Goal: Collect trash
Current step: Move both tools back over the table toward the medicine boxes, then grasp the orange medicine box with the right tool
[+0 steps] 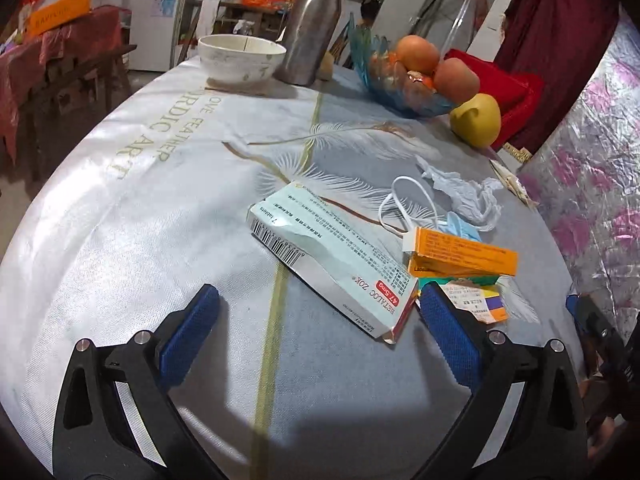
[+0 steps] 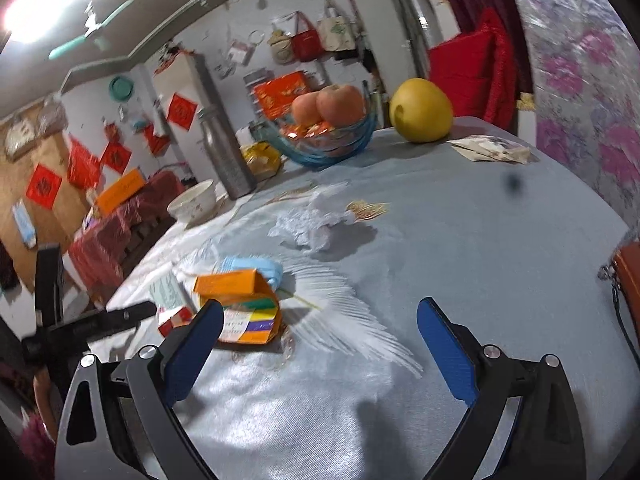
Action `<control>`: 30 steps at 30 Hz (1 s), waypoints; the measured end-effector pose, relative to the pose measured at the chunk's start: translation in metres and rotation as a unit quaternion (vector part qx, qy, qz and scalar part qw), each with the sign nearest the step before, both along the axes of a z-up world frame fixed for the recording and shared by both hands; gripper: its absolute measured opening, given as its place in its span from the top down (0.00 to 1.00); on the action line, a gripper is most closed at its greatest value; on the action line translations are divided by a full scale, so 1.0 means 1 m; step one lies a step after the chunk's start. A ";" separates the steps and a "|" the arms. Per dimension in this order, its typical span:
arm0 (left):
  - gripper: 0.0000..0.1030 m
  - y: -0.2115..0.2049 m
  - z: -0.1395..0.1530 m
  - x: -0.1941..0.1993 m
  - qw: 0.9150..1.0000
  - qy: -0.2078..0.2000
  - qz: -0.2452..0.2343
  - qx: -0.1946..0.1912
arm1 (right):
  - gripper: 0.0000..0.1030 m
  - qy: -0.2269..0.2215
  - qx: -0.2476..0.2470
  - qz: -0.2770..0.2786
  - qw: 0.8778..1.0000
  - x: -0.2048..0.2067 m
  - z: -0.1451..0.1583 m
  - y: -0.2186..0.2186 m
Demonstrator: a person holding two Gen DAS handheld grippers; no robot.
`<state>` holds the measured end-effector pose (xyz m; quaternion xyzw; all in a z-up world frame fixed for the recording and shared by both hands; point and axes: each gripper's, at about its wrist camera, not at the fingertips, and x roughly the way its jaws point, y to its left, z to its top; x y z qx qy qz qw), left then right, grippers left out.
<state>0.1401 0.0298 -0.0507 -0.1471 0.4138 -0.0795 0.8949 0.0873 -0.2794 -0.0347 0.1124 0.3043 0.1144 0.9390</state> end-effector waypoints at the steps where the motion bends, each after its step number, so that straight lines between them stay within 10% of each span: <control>1: 0.07 -0.001 0.000 0.000 1.000 0.001 -0.001 0.000 | 0.07 -0.001 -0.008 0.005 1.000 0.000 0.000 0.003; 9: 0.07 0.002 0.000 0.002 1.000 -0.001 0.000 -0.013 | 0.07 0.004 -0.124 0.063 0.990 0.003 0.000 0.054; 20: 0.06 0.003 0.000 0.001 1.000 -0.002 0.000 -0.019 | 0.13 0.075 -0.103 0.096 0.987 0.071 -0.009 0.085; 22: 0.07 0.003 0.000 0.001 1.000 -0.002 0.000 -0.019 | 0.24 0.091 -0.105 0.094 0.986 0.076 -0.014 0.085; 26: 0.06 0.003 0.000 0.001 1.000 -0.002 0.000 -0.017 | 0.85 0.083 -0.056 0.154 0.983 0.064 -0.012 0.081; 30: 0.06 0.004 0.000 0.000 1.000 -0.002 -0.001 -0.018 | 0.87 0.081 -0.023 0.194 0.977 0.048 -0.010 0.080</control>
